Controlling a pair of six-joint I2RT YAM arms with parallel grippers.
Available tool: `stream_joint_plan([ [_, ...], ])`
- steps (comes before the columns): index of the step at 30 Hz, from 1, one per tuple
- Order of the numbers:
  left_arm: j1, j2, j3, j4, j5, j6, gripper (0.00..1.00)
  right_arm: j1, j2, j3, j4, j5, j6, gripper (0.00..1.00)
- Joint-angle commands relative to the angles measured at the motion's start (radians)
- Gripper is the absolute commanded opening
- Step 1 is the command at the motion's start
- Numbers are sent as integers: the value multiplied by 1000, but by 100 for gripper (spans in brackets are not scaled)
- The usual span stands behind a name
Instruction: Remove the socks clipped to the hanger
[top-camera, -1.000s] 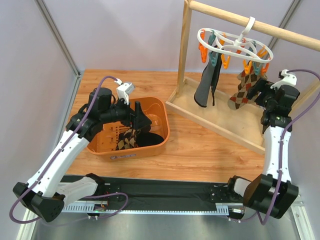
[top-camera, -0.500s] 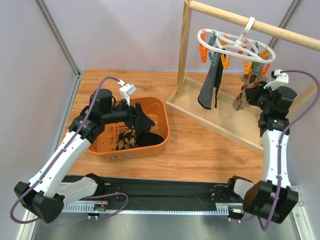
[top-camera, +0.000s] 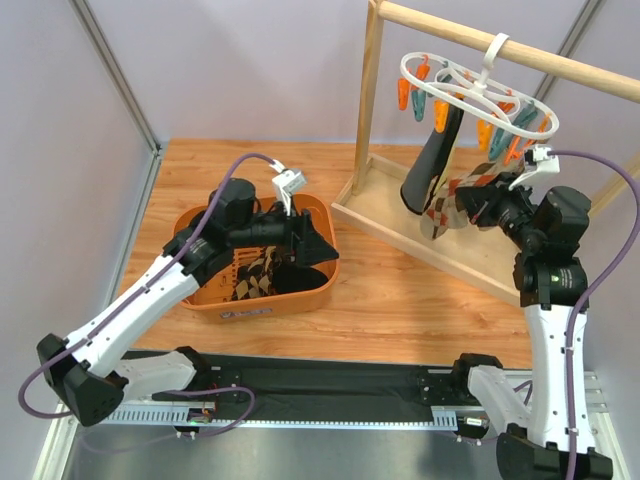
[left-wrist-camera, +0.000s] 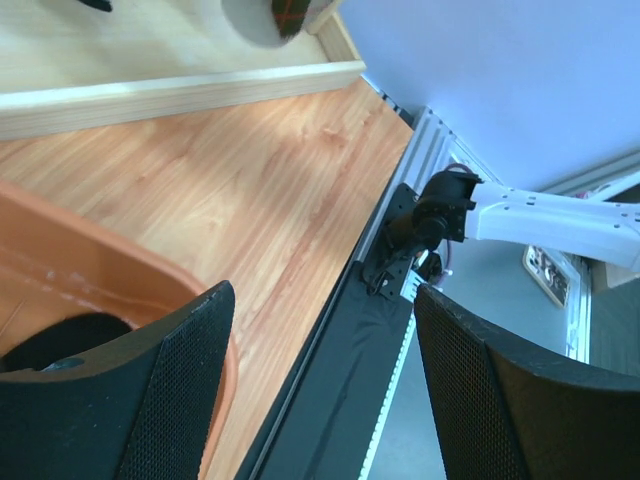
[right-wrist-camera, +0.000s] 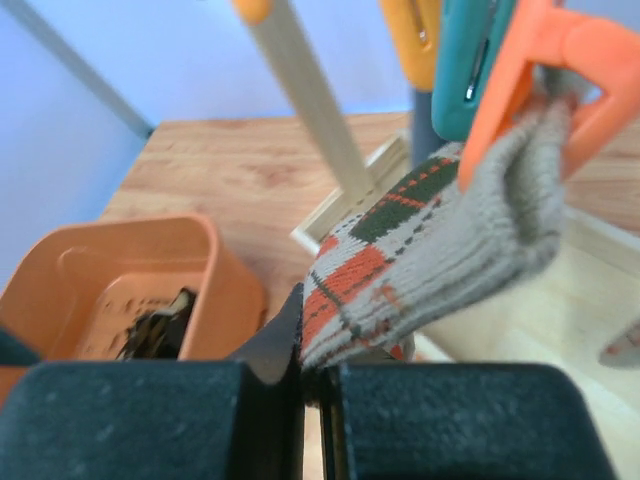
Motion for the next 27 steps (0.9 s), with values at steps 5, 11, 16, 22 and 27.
stream_joint_plan([
  [5, -74, 151, 126, 197, -50, -2, 80, 84, -23, 61, -112, -52, 29, 1],
  [11, -143, 303, 243, 267, -53, 58, 86, 83, -26, 43, -51, -161, 107, 1],
  [16, -189, 409, 290, 335, -70, 93, 89, 83, -34, 30, -23, -205, 142, 1],
  [22, -214, 614, 436, 347, 0, 84, 94, 83, -37, 27, -32, -224, 149, 6],
  [27, -226, 712, 485, 476, 74, 39, 96, 83, -40, 12, 12, -235, 198, 6],
])
